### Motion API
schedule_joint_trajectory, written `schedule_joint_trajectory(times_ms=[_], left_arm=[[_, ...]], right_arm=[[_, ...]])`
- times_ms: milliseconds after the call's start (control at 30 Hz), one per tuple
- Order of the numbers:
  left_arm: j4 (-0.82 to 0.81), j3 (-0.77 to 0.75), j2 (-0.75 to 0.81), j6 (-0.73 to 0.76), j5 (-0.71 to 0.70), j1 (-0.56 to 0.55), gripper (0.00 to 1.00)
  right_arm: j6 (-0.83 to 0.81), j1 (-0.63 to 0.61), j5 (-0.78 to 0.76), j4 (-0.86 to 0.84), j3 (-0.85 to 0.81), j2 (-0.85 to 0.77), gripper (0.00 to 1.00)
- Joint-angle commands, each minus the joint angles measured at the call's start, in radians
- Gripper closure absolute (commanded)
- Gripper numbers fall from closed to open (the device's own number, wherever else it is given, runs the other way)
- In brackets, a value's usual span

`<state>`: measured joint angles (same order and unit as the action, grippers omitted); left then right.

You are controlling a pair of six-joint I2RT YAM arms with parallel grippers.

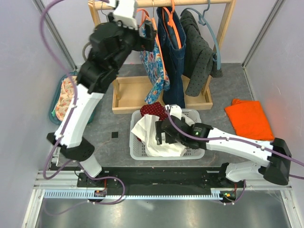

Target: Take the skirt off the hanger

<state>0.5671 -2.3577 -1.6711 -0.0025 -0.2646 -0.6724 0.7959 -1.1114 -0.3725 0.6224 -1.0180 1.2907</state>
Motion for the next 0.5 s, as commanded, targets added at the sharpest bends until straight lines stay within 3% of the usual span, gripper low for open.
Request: schedule_joint_trajectory(times_ms=[0,300,467], left_arm=[[-0.042,-0.066,-0.102,0.036,-0.054,-0.041,0.02],[-0.068,-0.077,-0.174,0.038,-0.123,-0.046,0.01],[-0.082,-0.049,-0.194,0.065,-0.148,-0.046,0.03]], right_arm=[[-0.047,-0.004,0.081,0.02,-0.051,-0.068,0.02],[-0.116,-0.019,0.233,-0.173,-0.077,-0.266,0.02],[-0.13,-0.019,0.256,-0.178,-0.175,-0.281,0.05]])
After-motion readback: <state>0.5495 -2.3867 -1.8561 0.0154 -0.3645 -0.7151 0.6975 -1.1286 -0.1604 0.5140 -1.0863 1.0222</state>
